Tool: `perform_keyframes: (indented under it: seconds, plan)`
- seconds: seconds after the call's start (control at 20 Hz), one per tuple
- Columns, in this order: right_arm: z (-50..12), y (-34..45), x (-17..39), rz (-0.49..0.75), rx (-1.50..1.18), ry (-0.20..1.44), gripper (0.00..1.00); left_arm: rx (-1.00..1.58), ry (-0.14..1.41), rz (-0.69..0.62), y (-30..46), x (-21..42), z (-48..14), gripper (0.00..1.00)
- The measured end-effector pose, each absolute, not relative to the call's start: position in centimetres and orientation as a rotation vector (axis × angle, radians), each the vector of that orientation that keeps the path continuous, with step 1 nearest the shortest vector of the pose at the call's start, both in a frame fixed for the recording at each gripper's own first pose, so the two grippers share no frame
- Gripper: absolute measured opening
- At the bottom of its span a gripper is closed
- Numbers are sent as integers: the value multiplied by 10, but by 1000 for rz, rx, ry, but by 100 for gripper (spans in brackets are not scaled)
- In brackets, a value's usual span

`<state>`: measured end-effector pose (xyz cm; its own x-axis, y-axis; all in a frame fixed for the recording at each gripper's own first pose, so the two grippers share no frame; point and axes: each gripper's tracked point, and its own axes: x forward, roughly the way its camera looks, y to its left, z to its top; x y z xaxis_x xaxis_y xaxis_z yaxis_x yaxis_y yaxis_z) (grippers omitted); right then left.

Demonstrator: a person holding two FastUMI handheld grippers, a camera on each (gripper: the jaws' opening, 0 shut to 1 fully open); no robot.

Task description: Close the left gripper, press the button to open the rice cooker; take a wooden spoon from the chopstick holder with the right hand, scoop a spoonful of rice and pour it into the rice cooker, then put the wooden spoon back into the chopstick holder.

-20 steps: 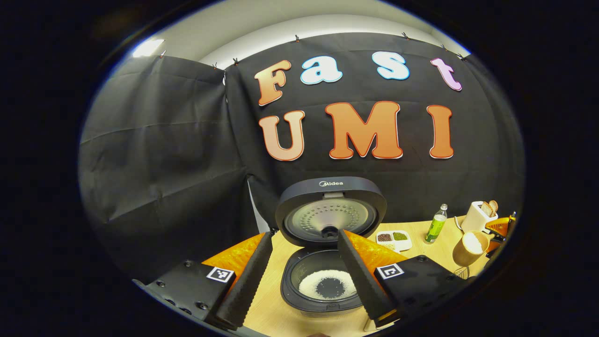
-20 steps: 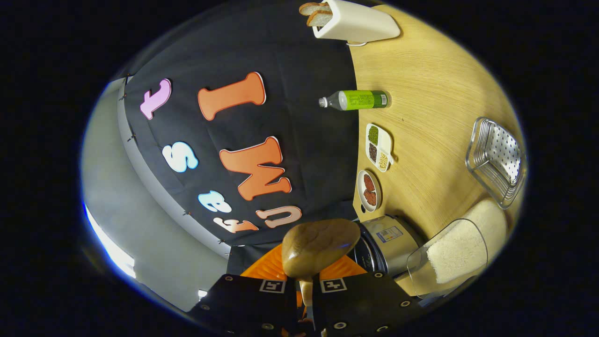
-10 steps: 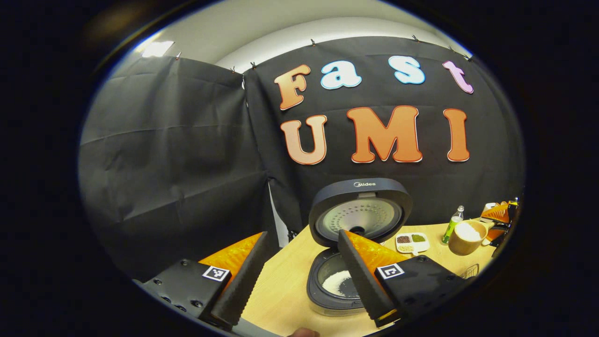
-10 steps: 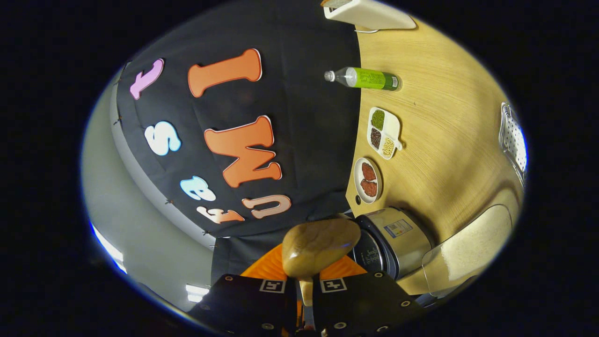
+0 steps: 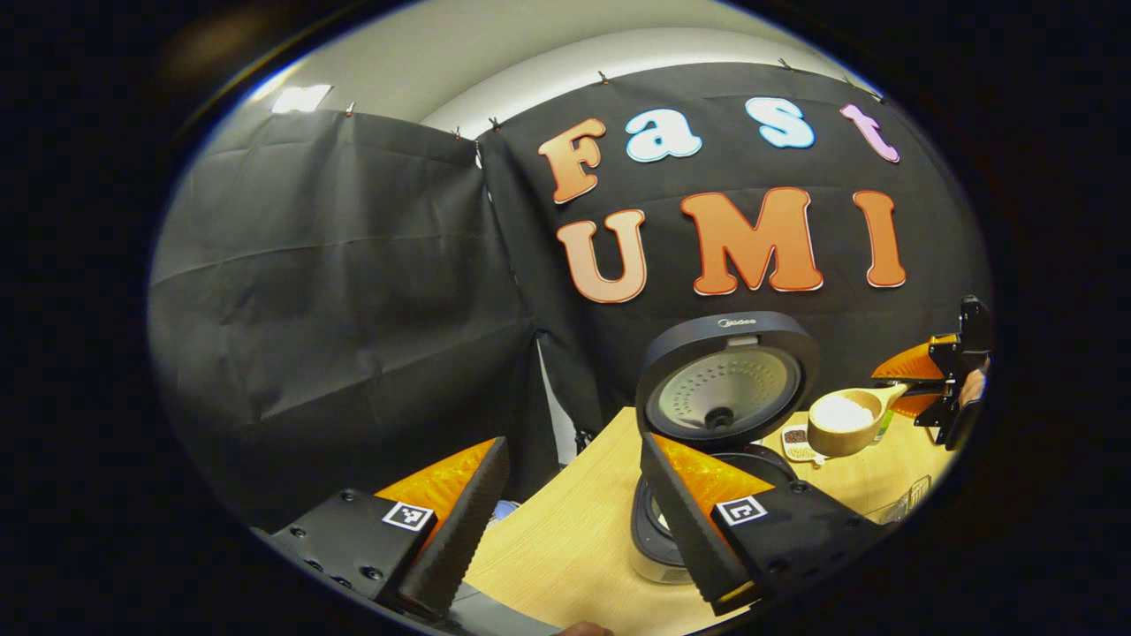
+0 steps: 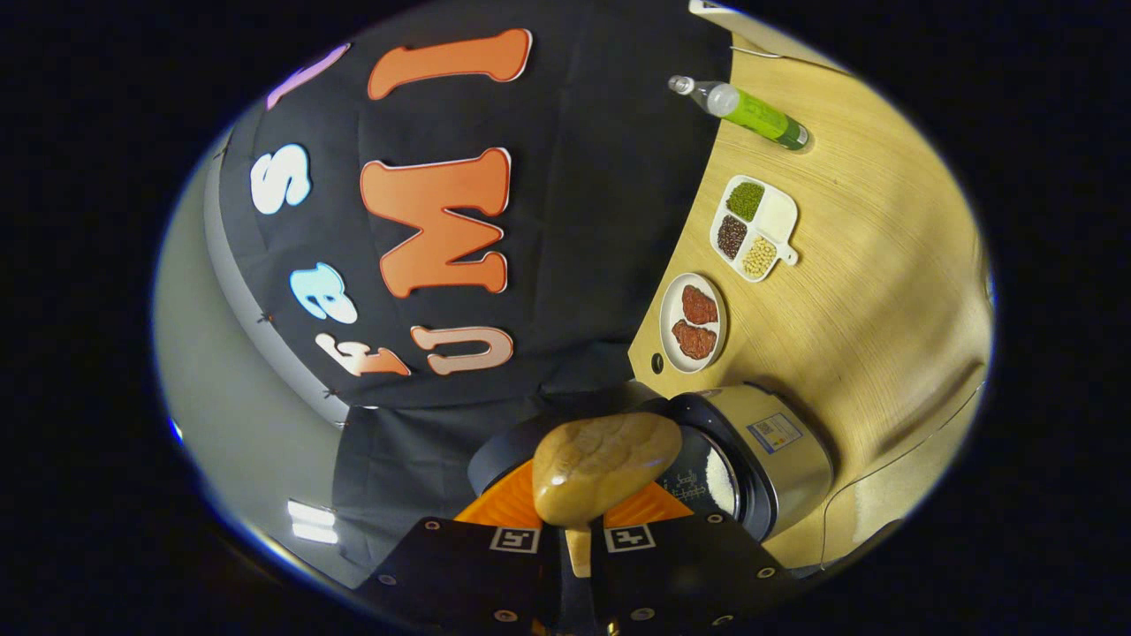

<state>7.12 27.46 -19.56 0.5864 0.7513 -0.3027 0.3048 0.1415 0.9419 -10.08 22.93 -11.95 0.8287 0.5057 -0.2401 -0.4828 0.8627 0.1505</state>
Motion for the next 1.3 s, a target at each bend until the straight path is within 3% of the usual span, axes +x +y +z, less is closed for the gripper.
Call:
perform_keyframes:
  seconds: [0.2, 0.3, 0.35, 0.55, 0.6, 0.65, 0.7, 0.75, 0.85, 1.05, 1.1, 1.15, 1.25, 1.3]
  plan:
    - [-208, 299, 76, 405, 1298, 961, 13, 80, 299, 555, 240, -113, -126, 100]
    - [-214, 309, 77, 397, 1222, 959, 13, 86, 307, 567, 244, -114, -129, 93]
    - [-218, 314, 78, 393, 1175, 955, 12, 90, 312, 573, 246, -117, -132, 100]
    - [-231, 327, 77, 407, 959, 922, 12, 86, 329, 588, 251, -123, -137, 100]
    - [-233, 329, 73, 411, 910, 908, 12, 87, 332, 591, 251, -125, -137, 93]
    - [-235, 330, 73, 414, 870, 898, 12, 90, 333, 595, 251, -129, -135, 93]
    - [-236, 333, 74, 416, 832, 884, 13, 93, 332, 597, 252, -130, -134, 100]
    - [-238, 337, 73, 419, 794, 873, 13, 96, 331, 599, 253, -134, -134, 93]
    - [-240, 341, 74, 428, 720, 852, 12, 100, 338, 599, 253, -145, -137, 100]
    - [-234, 348, 72, 456, 582, 789, 13, 112, 351, 605, 259, -147, -138, 100]
    - [-233, 350, 72, 462, 555, 777, 13, 112, 348, 608, 261, -149, -136, 93]
    - [-233, 353, 72, 472, 529, 766, 13, 111, 346, 611, 263, -150, -135, 100]
    - [-228, 357, 72, 488, 475, 739, 13, 106, 346, 618, 267, -153, -136, 100]
    - [-226, 359, 74, 492, 448, 723, 13, 104, 349, 619, 269, -155, -137, 93]
